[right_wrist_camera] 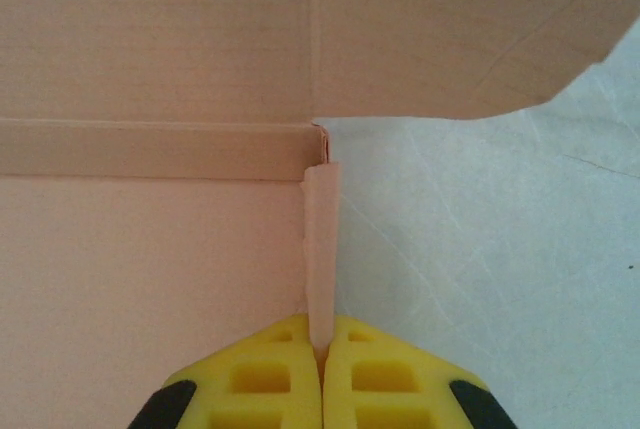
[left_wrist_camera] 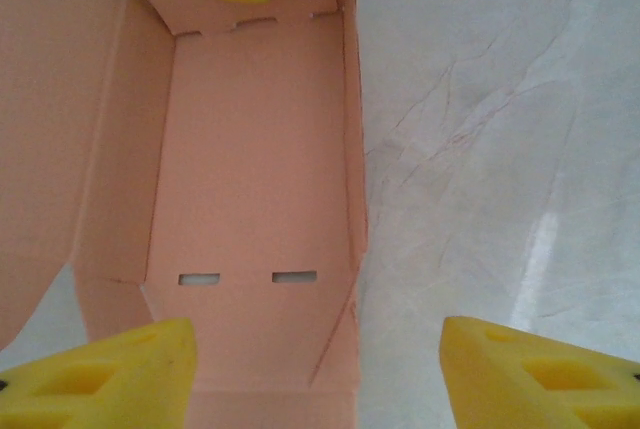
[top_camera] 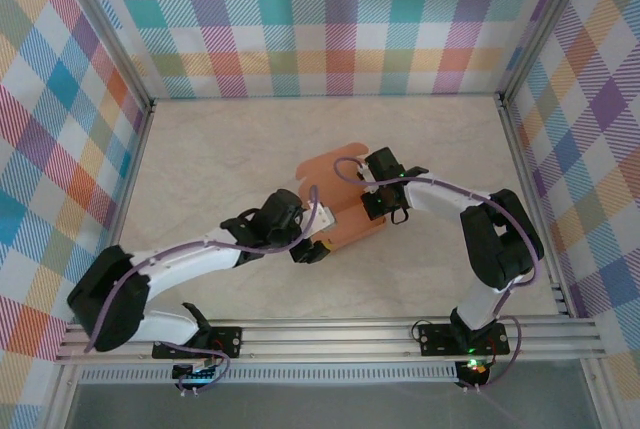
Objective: Fold the paper box
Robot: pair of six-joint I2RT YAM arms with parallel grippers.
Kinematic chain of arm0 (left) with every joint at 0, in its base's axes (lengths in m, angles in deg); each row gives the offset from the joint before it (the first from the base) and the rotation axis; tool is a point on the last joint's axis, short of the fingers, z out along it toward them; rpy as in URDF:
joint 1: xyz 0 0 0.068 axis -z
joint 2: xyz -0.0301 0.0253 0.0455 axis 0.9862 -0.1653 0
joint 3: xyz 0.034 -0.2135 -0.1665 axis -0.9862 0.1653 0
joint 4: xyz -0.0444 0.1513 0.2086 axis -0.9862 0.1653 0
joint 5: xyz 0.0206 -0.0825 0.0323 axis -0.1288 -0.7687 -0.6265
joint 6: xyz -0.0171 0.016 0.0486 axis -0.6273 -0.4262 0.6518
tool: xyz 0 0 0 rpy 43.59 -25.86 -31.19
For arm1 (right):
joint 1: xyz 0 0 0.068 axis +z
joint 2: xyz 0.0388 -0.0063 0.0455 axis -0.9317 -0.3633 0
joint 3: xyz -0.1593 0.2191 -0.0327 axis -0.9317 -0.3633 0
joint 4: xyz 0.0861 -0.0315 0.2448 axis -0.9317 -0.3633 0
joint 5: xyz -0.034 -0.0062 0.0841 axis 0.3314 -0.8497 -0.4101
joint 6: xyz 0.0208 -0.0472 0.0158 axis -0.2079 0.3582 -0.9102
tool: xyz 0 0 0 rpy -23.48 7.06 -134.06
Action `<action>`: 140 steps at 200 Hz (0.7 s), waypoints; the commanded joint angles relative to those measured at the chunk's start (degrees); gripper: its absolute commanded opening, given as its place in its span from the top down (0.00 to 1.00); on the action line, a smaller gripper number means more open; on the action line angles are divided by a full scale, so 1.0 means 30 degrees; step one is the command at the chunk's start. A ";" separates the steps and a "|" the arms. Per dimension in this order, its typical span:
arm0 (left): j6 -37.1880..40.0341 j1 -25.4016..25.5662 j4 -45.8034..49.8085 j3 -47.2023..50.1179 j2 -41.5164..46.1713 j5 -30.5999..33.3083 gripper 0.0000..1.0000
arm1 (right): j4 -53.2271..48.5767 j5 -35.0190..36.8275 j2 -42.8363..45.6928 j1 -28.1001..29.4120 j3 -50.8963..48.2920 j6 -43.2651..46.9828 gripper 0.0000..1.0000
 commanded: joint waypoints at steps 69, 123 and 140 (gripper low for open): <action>-0.0363 0.0052 -0.5337 -0.0141 -0.2350 0.0707 0.36 | -0.0592 0.3959 -0.0995 0.1329 -0.0391 0.1579 0.98; -0.1070 -0.0557 -0.5942 0.0829 -0.1728 -0.0675 0.33 | -0.0674 0.2625 -0.0396 0.1408 -0.0153 0.0405 0.95; -0.1185 -0.0531 -0.6890 0.1162 -0.1886 -0.0968 0.37 | -0.0723 0.0877 -0.0040 0.1346 0.0013 -0.0095 0.91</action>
